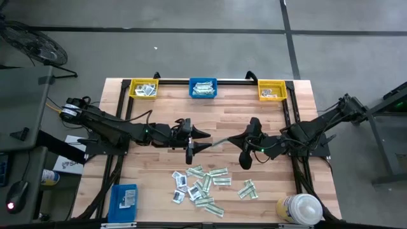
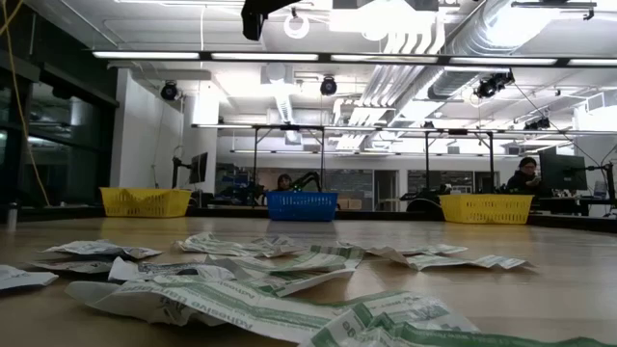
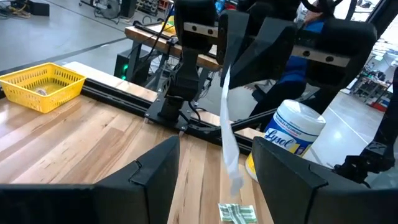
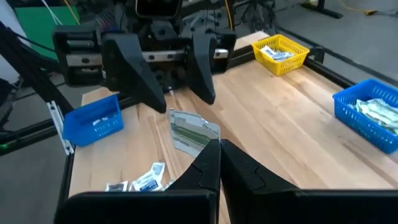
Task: Pick & Place First Aid Supplies
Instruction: Put the green bandage pack into the top blue bin
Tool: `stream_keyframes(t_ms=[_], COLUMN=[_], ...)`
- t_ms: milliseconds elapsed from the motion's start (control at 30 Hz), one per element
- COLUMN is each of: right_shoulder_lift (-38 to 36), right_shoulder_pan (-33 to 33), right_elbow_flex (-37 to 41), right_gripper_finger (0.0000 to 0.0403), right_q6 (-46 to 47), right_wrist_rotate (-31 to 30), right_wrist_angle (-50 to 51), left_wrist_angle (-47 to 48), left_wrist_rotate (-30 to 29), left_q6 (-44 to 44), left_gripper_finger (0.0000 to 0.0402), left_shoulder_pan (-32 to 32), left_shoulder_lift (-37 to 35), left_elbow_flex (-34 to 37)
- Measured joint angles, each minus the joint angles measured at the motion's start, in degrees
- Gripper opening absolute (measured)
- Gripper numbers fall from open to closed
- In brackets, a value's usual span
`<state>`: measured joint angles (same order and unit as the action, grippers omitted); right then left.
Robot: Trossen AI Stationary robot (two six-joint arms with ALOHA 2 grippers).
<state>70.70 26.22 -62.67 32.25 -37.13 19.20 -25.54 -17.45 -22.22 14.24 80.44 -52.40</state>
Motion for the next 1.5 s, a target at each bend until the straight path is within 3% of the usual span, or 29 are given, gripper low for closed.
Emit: stream_keyframes(t_ms=[300, 567, 700, 1033, 1300, 1500], right_shoulder_lift=[0.0, 0.0, 0.0, 0.0, 0.0, -1.8], right_shoulder_pan=[-0.2, -2.3, -2.9, -4.0, -4.1, -4.9], right_elbow_flex=[0.0, 0.0, 0.0, 0.0, 0.0, 0.1], right_gripper_finger=[0.0000, 0.0000, 0.0000, 0.0000, 0.0005, 0.0059], right_q6=[-2.6, -2.8, -3.4, -5.3, -5.7, -5.7], right_wrist_rotate=[-2.2, 0.9, 1.8, 3.2, 2.1, 0.1], right_wrist_angle=[-3.4, -4.5, -5.6, -7.8, -7.9, -7.3], left_wrist_angle=[0.0, -0.5, -0.5, -0.2, 0.5, 4.3], left_wrist_rotate=[1.6, 1.4, -0.3, -1.6, -2.1, 0.3], left_q6=[-0.1, -0.3, -0.5, -0.5, 0.0, -0.6], left_gripper_finger=[0.0202, 0.0198, 0.0163, 0.0010, 0.0002, 0.0001], left_shoulder_pan=[0.0, 0.0, 0.0, 0.0, -1.6, -4.7], left_shoulder_lift=[0.0, 0.0, 0.0, 0.0, 0.0, -0.4], left_elbow_flex=[0.0, 0.0, 0.0, 0.0, 0.0, -0.1])
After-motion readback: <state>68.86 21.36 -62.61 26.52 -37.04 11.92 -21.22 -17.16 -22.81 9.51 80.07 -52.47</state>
